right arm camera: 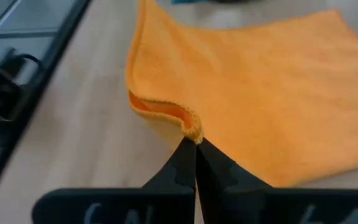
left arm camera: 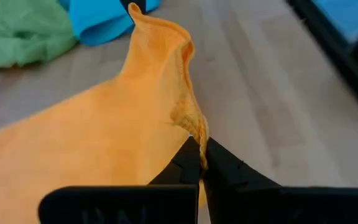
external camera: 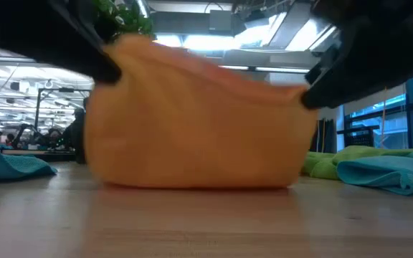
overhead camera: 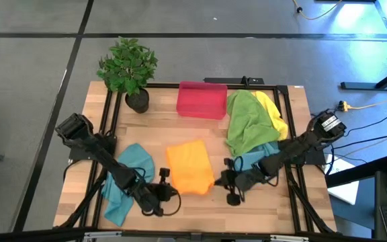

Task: Roll microfiber towels into tight, uniform cylinder then place into a basket
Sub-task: Fold the orange towel

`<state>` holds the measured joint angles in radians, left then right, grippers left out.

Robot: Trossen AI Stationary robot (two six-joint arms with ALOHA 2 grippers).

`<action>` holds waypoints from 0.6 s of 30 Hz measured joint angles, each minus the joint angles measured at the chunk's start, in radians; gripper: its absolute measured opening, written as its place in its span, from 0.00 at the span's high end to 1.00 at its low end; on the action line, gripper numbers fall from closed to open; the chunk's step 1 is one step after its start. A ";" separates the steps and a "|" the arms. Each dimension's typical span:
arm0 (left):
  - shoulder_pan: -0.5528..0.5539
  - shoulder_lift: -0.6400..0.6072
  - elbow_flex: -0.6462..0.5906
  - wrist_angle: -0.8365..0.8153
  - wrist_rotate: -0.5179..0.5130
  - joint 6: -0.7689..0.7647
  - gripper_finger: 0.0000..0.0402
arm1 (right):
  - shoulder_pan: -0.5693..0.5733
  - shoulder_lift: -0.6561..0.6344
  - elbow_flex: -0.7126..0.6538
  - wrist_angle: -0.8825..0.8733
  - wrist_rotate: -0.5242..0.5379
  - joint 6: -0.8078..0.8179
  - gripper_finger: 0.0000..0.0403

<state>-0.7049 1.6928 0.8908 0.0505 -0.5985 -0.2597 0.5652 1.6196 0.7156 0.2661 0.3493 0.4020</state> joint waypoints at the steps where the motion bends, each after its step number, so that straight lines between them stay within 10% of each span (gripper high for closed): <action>1: -0.004 0.000 0.012 -0.021 0.000 -0.002 1.00 | 0.018 0.000 0.008 0.000 0.019 0.005 1.00; 18: 0.082 -0.011 0.059 -0.536 -0.058 -0.294 1.00 | -0.111 0.000 0.127 -0.261 0.236 0.012 1.00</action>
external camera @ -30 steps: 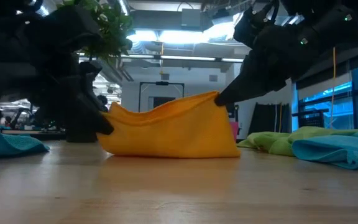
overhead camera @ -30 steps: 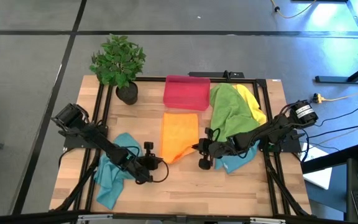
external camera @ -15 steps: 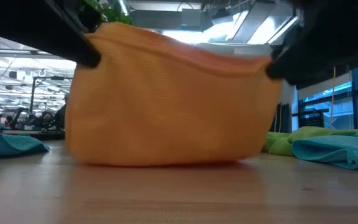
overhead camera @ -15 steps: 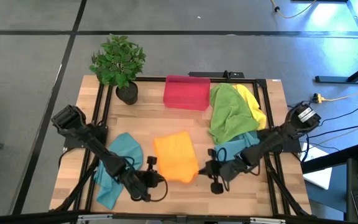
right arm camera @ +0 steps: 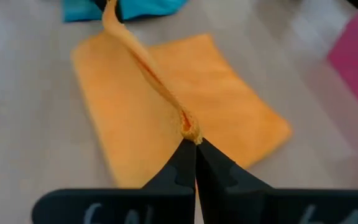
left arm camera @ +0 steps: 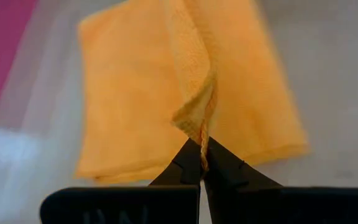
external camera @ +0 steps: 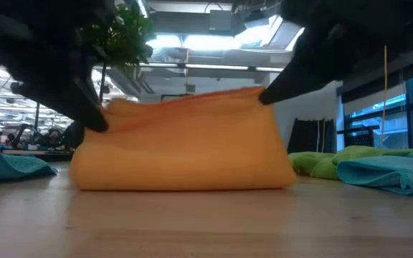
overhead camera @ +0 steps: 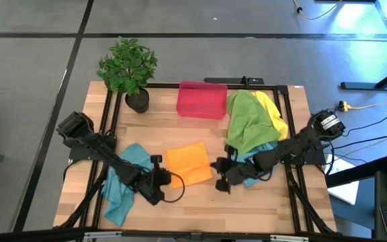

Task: Roll microfiber towels into tight, uniform cylinder then place into a basket
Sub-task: Fold the orange towel

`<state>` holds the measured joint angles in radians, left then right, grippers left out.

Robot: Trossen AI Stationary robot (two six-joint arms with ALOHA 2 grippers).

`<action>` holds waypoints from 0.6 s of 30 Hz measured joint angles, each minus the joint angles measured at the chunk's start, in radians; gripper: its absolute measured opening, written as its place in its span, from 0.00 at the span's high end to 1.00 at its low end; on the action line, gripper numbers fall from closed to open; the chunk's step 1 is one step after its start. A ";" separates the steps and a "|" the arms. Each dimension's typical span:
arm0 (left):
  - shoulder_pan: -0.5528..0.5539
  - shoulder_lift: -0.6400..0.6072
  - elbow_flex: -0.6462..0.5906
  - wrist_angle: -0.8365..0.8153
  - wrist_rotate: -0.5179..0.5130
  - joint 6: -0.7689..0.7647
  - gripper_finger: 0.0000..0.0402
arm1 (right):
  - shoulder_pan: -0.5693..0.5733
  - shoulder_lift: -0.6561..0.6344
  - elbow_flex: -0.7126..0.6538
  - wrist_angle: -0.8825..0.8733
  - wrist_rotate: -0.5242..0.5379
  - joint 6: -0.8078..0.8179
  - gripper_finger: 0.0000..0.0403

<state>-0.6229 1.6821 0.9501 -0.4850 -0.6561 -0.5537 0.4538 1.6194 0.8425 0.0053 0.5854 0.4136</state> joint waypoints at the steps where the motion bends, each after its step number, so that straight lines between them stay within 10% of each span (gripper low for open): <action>1: 0.014 0.000 0.000 -0.011 -0.002 -0.001 1.00 | -0.018 0.000 0.000 -0.003 0.000 0.000 1.00; 18: 0.195 0.000 -0.141 0.074 0.076 0.001 1.00 | -0.219 0.165 0.000 0.126 -0.057 -0.057 1.00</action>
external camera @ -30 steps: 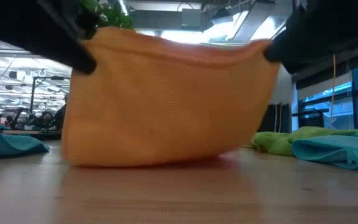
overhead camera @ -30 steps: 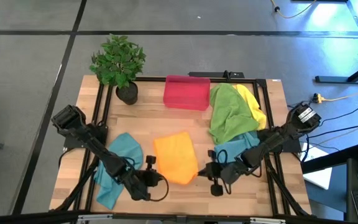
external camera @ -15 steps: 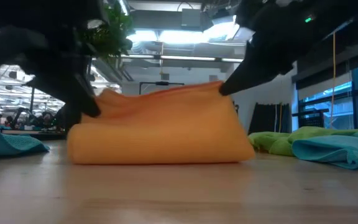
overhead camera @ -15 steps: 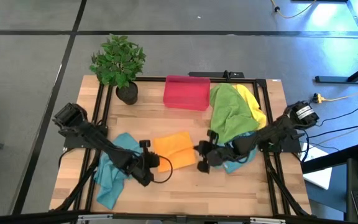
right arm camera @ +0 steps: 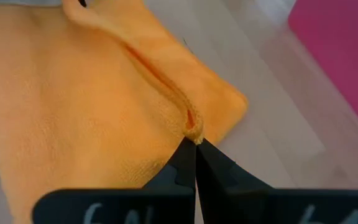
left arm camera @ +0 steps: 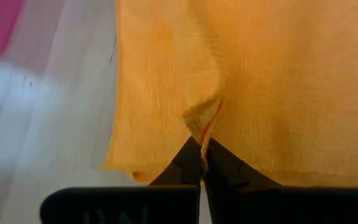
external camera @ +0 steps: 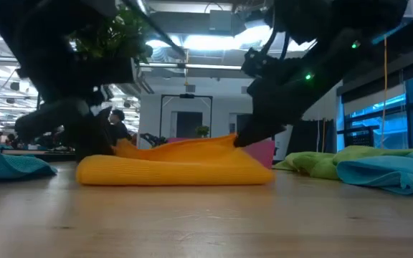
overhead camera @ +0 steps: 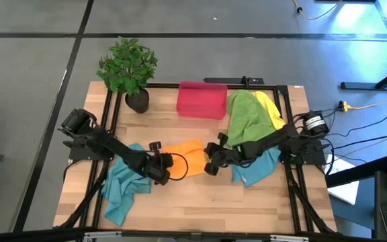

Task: Roll microfiber towels into tight, uniform cylinder then place into a basket
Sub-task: Fold the orange towel

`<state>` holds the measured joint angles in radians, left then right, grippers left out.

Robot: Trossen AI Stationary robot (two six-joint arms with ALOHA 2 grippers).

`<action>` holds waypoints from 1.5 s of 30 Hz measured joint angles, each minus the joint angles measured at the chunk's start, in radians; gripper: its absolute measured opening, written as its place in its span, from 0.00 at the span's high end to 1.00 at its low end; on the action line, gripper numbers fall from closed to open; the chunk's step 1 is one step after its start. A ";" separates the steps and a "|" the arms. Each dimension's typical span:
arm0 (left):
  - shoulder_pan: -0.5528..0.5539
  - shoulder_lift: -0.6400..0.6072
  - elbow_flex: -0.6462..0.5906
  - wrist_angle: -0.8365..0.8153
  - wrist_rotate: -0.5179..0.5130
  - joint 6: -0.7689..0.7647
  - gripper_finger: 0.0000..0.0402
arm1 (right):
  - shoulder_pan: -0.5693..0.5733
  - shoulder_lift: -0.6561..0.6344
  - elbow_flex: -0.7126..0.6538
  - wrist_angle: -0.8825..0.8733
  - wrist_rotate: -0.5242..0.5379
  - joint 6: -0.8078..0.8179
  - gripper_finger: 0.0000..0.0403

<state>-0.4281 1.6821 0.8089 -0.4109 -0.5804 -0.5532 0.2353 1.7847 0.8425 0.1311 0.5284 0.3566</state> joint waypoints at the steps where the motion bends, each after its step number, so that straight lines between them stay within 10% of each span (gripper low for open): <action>1: 0.002 0.000 -0.010 0.011 0.000 -0.008 1.00 | -0.008 0.006 0.000 0.012 0.000 0.000 1.00; 14: 0.010 0.000 -0.049 0.029 -0.034 -0.049 0.98 | -0.065 0.009 0.000 0.075 0.000 -0.030 0.97; 30: 0.021 -0.036 -0.002 -0.187 -0.086 -0.154 0.71 | -0.069 -0.017 -0.002 0.058 0.030 -0.084 0.66; 39: 0.021 -0.145 0.045 -0.270 -0.150 -0.152 0.70 | -0.052 -0.053 -0.001 0.073 -0.121 -0.157 0.69; 45: 0.023 -0.140 0.034 -0.041 -0.166 -0.096 0.71 | -0.063 -0.009 -0.002 0.123 -0.191 -0.154 0.76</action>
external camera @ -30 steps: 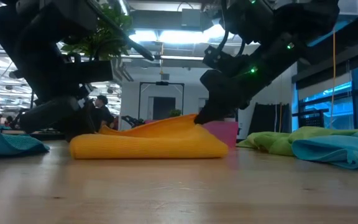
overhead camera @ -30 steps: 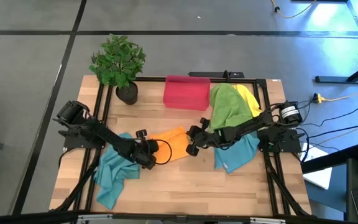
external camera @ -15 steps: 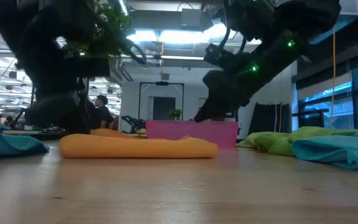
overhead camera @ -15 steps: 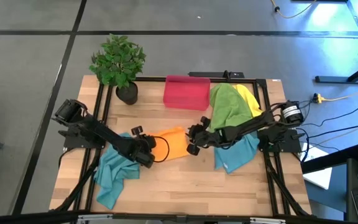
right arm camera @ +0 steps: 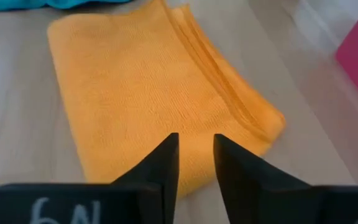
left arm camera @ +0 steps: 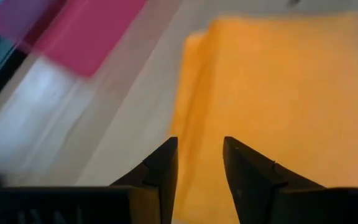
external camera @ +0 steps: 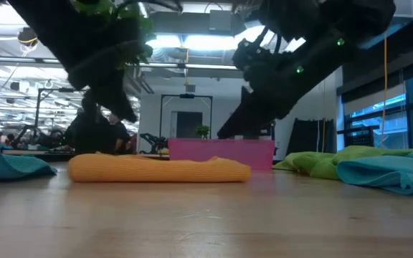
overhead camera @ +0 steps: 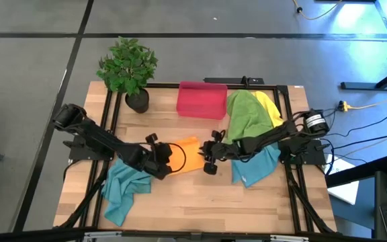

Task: Roll microfiber towels into tight, uniform cylinder then place into a basket
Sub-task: Fold the orange towel

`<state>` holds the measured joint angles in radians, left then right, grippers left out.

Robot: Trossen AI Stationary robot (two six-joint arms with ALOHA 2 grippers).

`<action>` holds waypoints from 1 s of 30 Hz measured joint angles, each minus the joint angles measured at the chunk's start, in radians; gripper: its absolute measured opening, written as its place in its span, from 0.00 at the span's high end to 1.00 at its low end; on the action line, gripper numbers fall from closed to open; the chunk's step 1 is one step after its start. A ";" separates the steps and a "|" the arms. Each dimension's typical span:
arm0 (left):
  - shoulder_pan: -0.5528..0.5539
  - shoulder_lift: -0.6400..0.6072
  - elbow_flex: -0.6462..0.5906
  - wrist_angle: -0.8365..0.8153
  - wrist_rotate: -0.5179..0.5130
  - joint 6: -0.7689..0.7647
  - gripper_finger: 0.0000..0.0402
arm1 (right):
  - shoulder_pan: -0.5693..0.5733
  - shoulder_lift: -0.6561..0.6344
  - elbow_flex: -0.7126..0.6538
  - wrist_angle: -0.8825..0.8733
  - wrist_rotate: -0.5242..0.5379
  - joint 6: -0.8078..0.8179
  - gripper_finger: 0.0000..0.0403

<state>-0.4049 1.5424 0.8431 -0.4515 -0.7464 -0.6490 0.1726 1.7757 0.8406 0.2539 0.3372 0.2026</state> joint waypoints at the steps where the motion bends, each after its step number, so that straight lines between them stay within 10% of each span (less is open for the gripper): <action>1: 0.001 0.011 -0.008 0.046 0.002 0.026 0.71 | -0.007 0.011 0.000 0.028 -0.004 0.000 0.78; 14: 0.017 0.109 -0.131 0.253 0.117 -0.003 0.71 | -0.180 0.196 0.002 0.268 -0.135 0.023 0.98; 30: 0.004 0.104 -0.075 0.254 0.123 0.129 0.71 | -0.126 0.152 0.005 0.003 -0.078 0.239 0.99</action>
<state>-0.4013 1.6467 0.7679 -0.1974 -0.6232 -0.5200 0.0470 1.9274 0.8459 0.2572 0.2589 0.4415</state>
